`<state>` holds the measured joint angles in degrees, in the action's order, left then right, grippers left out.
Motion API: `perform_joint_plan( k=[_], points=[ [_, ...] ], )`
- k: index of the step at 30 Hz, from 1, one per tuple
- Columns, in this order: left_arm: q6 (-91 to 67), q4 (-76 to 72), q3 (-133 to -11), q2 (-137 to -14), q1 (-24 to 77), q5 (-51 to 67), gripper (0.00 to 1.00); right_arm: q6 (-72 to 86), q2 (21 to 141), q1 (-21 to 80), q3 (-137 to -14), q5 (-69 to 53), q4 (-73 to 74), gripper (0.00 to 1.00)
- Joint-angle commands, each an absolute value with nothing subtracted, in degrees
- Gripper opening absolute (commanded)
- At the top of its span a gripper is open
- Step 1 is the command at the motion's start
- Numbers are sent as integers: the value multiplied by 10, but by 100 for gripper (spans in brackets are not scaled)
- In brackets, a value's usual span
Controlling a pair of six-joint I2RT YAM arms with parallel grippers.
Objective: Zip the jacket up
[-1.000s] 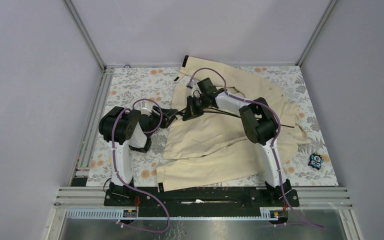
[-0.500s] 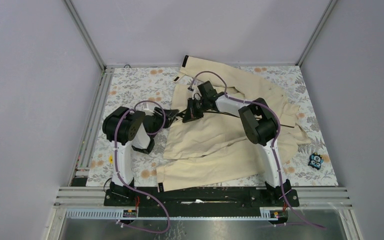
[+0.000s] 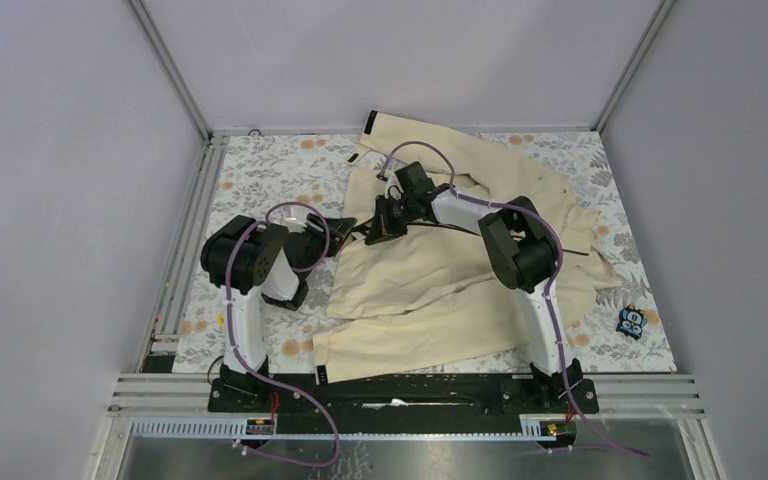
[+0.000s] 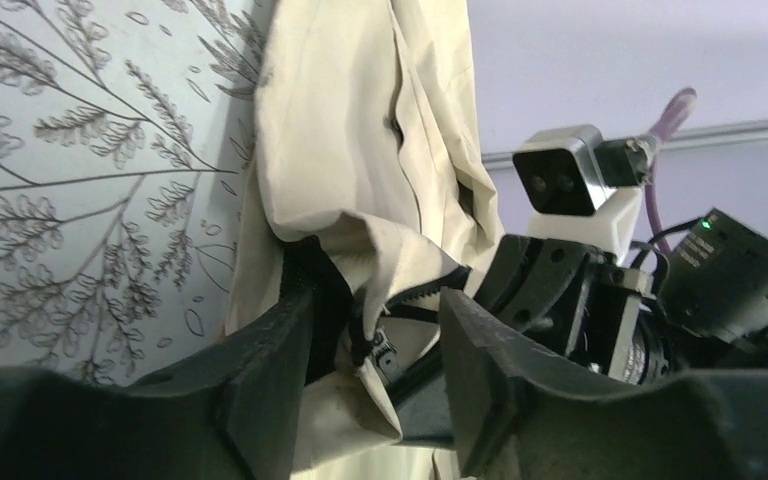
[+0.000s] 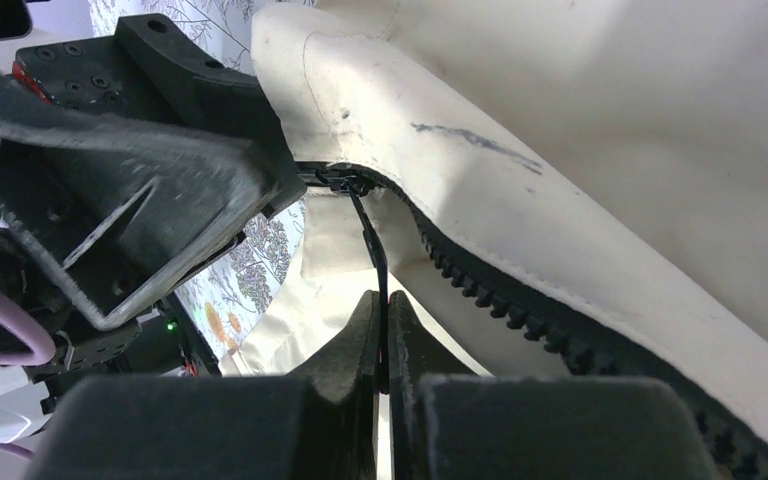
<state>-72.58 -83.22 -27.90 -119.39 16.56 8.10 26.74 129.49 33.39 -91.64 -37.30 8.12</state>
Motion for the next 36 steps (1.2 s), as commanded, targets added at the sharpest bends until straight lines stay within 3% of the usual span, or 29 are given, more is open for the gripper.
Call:
perform_joint_plan(
  k=[1,4,8,19,24,25,28,29,36],
  points=[
    [-702,-923,-261,-1149,154,127,53,285,1246,343,-936,-361,85,0],
    [-646,-919,-246,-1116,138,178,67,337,1234,342,-928,-333,74,0],
    [-654,-921,-263,-1135,112,277,68,425,1221,343,-912,-325,37,0],
    [-664,-920,-292,-1179,112,292,39,456,1229,343,-923,-338,34,0],
    [-669,-920,-301,-1188,111,290,32,439,1231,345,-930,-339,48,0],
    [-669,-920,-301,-1188,110,290,35,432,1231,344,-931,-340,51,0],
    [-684,-920,-295,-1184,102,286,58,414,1230,345,-927,-343,59,0],
    [-692,-920,-295,-1183,100,283,60,411,1230,344,-926,-344,59,0],
    [-793,-920,-294,-1194,101,196,56,413,1232,345,-919,-345,48,0]
  ],
)
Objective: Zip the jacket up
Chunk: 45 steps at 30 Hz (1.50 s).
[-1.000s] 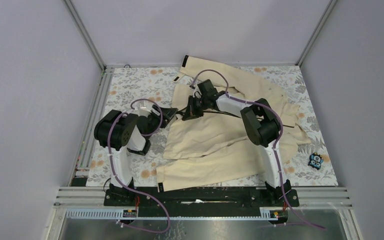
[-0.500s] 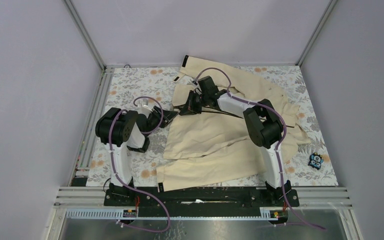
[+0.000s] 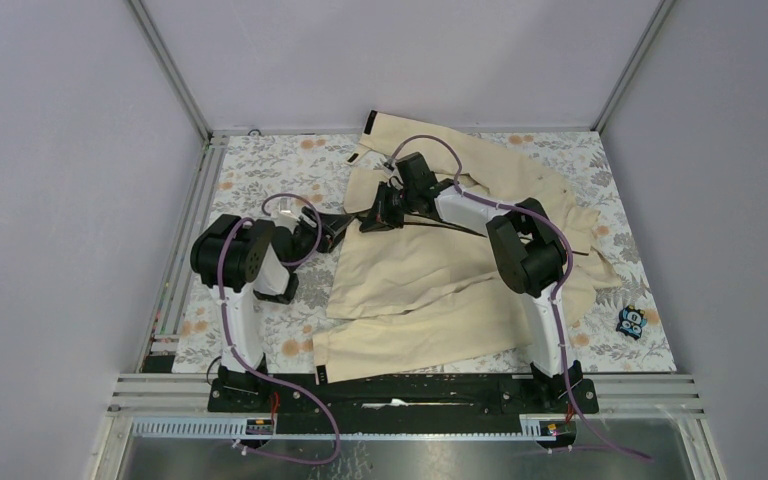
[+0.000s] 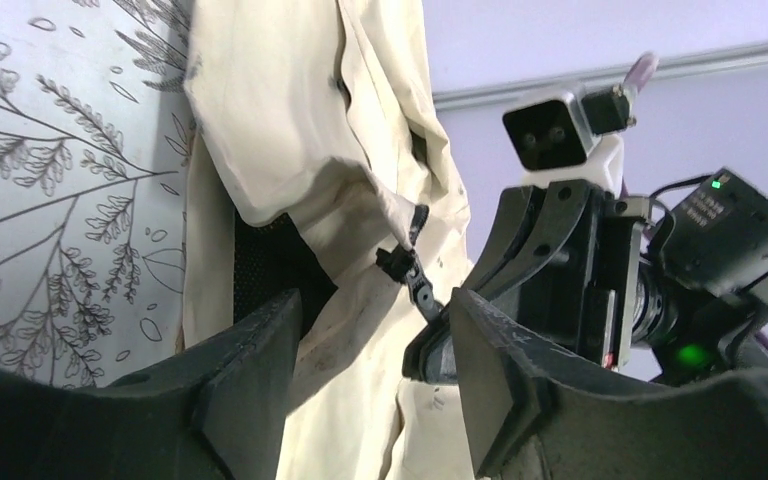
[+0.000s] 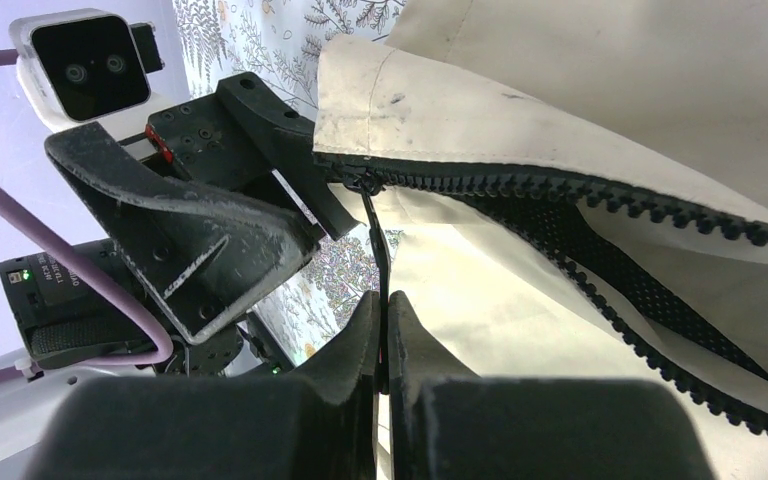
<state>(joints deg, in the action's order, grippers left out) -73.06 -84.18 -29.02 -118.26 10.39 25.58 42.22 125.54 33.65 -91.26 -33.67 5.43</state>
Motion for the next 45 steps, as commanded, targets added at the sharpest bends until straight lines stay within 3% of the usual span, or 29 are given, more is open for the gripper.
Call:
perform_joint_plan(
  k=[1,5,8,14,21,24,26,32,38,40,43,45],
  points=[
    [-804,-920,-298,-1199,102,190,54,414,1233,345,-919,-345,48,0],
    [-825,-920,-328,-1217,112,183,42,415,1235,347,-923,-345,48,0],
    [-818,-921,-332,-1222,124,162,40,413,1237,347,-923,-345,48,0],
    [-794,-922,-339,-1203,131,138,48,412,1237,349,-922,-347,48,0],
    [-797,-922,-324,-1192,133,104,37,406,1235,351,-925,-343,55,0],
    [-802,-922,-324,-1194,134,96,48,405,1236,350,-922,-342,55,0],
    [-797,-922,-326,-1191,135,92,49,406,1236,351,-921,-343,55,0],
    [-794,-922,-335,-1198,140,97,37,406,1237,351,-923,-342,55,0],
    [-789,-923,-337,-1201,147,106,40,408,1241,354,-927,-340,55,0],
    [-784,-923,-340,-1201,148,112,34,407,1241,355,-926,-338,55,0],
    [-772,-923,-336,-1193,149,115,5,376,1247,355,-941,-326,85,0],
    [-745,-922,-326,-1181,144,113,0,303,1261,354,-980,-317,161,0]
  ],
)
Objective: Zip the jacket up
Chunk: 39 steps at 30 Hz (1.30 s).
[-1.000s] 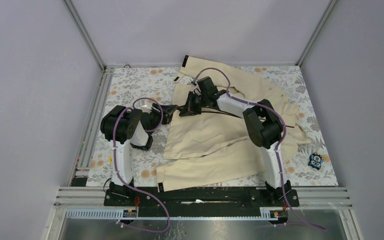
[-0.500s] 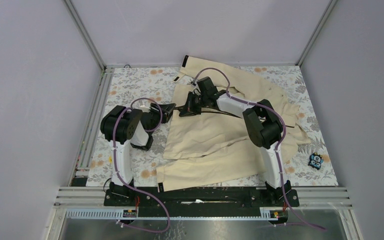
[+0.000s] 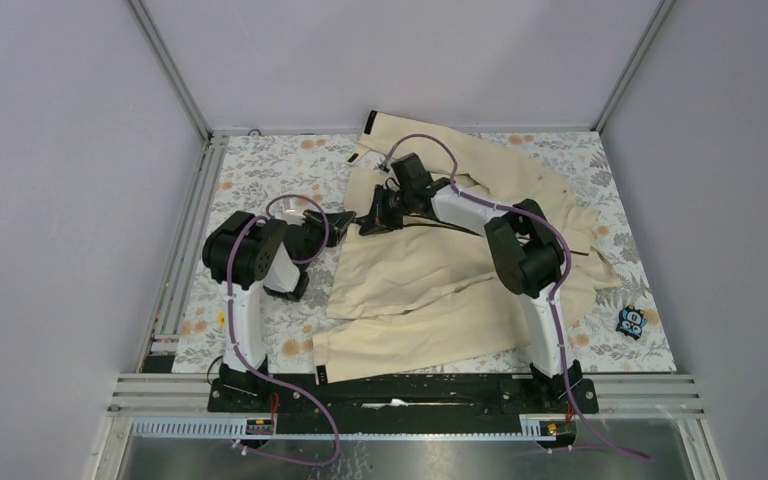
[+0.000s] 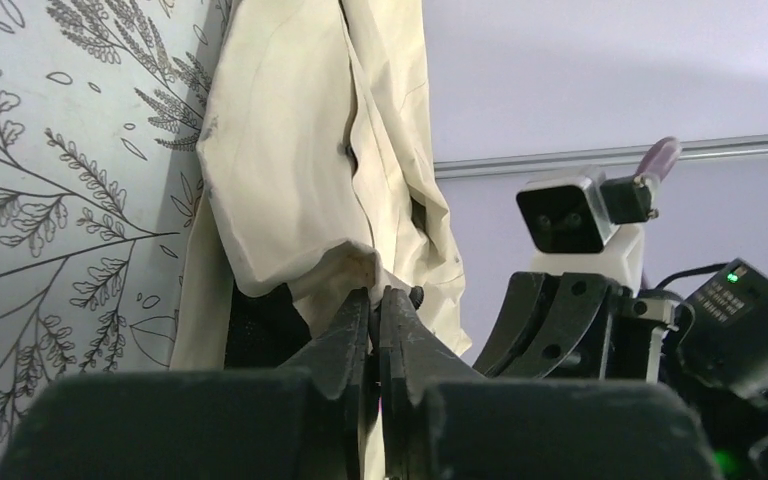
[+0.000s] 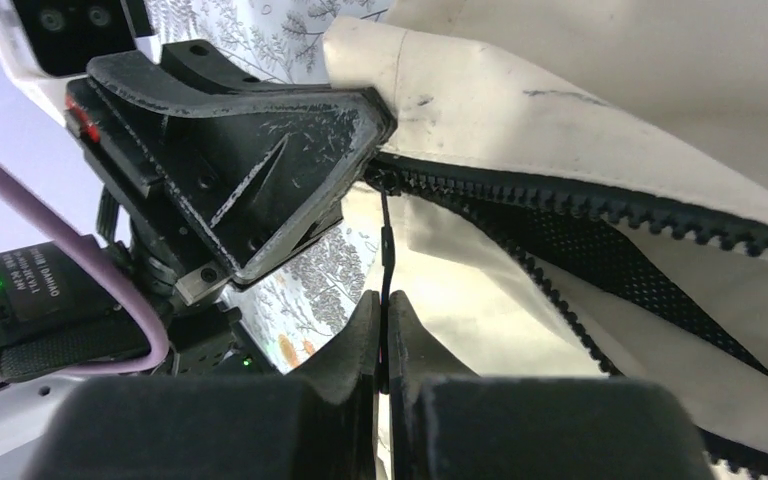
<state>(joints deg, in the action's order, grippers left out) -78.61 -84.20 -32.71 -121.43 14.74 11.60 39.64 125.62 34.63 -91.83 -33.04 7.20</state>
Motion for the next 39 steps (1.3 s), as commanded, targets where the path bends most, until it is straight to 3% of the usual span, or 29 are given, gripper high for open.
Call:
perform_joint_plan(
  k=[1,8,12,16,24,32,39],
  points=[
    [-733,-922,-318,-1175,140,116,0,251,1272,353,-1010,-304,212,0],
    [-702,-922,-296,-1189,79,188,0,-15,1380,291,-1215,-277,507,0],
    [-705,-922,-303,-1206,59,228,0,15,1356,214,-1114,-352,432,0],
    [-695,-921,-311,-1204,67,239,0,60,1282,218,-1008,-385,318,0],
    [-654,-917,-304,-1164,66,249,0,66,1188,169,-934,-284,315,0],
    [-643,-885,-317,-1199,63,246,0,-51,1134,130,-891,66,453,0],
    [-605,-853,-315,-1183,63,239,0,-59,1067,12,-820,217,459,0]
  ],
)
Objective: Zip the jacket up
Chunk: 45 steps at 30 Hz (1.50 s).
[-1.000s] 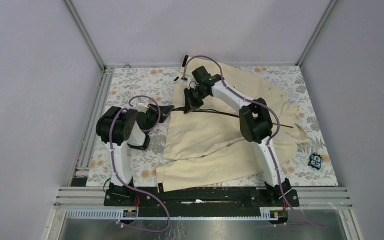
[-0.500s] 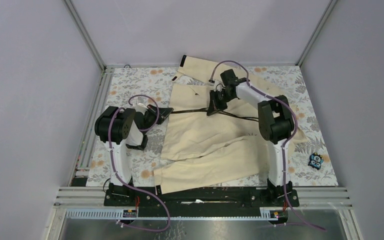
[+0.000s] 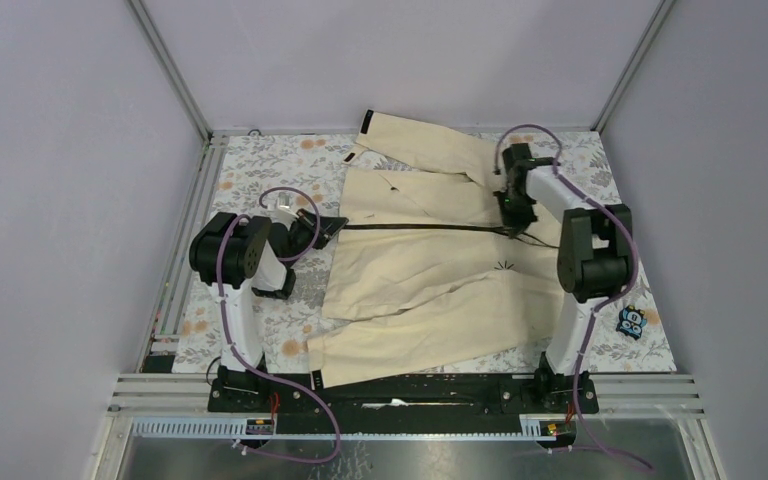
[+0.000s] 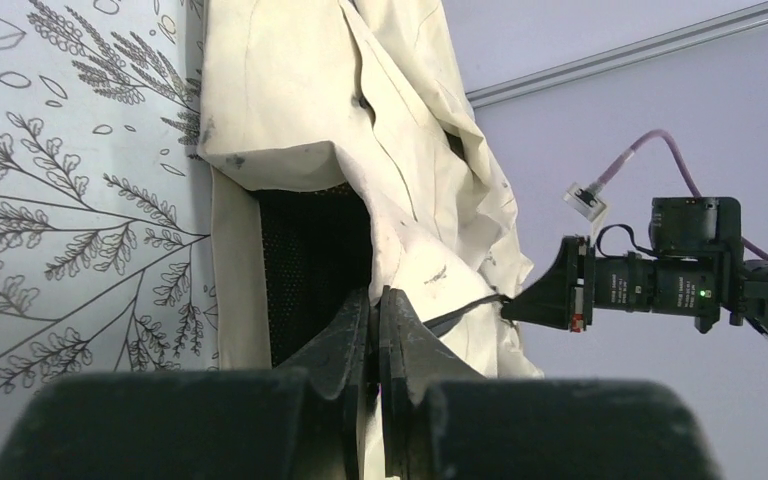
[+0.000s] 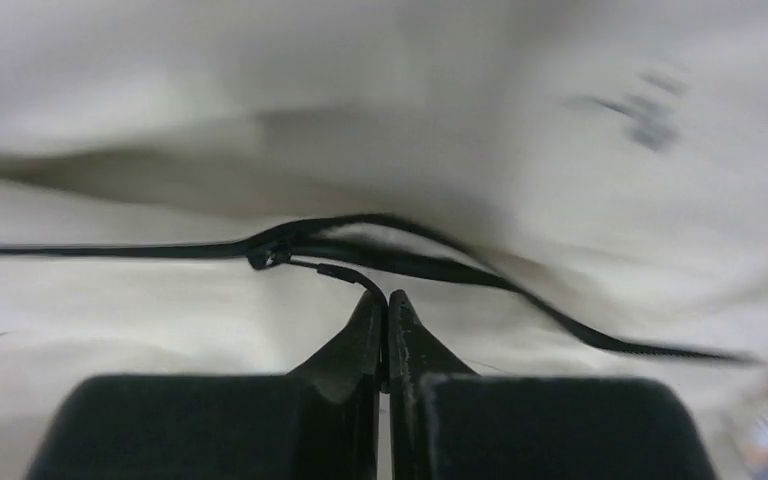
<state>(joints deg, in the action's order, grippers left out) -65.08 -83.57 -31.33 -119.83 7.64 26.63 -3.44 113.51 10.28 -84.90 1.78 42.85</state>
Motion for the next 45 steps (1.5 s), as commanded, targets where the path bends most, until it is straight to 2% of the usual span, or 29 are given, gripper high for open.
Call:
perform_joint_plan(
  k=[1,7,14,18,26,27,28,30,31,32,33,35,37,39,42,43,44,45],
  points=[
    [-598,-843,-308,-1177,63,231,0,-57,1056,-11,-806,244,446,0],
    [-577,-829,-301,-1161,63,221,0,-36,1041,-125,-794,362,391,0],
    [-554,-804,-296,-1140,68,211,0,-51,1041,-152,-763,461,284,0],
    [-548,-796,-298,-1135,70,212,0,-67,1050,-157,-745,486,235,0],
    [-523,-756,-303,-1113,77,201,0,-15,1046,-170,-760,501,232,0],
    [-519,-753,-307,-1112,80,206,0,-5,1033,-169,-754,472,233,1],
    [-513,-752,-314,-1109,86,212,0,15,1012,-168,-744,440,232,13],
    [-490,-723,-327,-1098,105,213,0,72,954,-167,-719,376,227,54],
    [-476,-696,-336,-1091,116,205,8,96,916,-163,-698,358,215,69],
    [-463,-674,-342,-1081,127,195,18,116,877,-159,-668,338,192,79],
    [-452,-658,-344,-1073,135,185,26,127,834,-155,-641,305,169,86],
    [-436,-632,-343,-1048,145,164,36,127,749,-136,-584,223,120,95],
    [-416,-591,-342,-1019,150,138,44,114,657,-74,-522,156,58,99],
    [-398,-553,-342,-987,152,116,52,121,569,-8,-458,86,-14,100],
    [-380,-483,-346,-932,152,104,59,220,462,42,-402,9,-30,100],
    [-375,-447,-347,-909,152,103,78,254,432,43,-392,-12,-23,99],
    [-371,-410,-347,-879,151,100,88,276,406,43,-386,-36,-10,100],
    [-367,-377,-344,-845,151,100,89,286,379,43,-385,-63,-4,100]
  ],
)
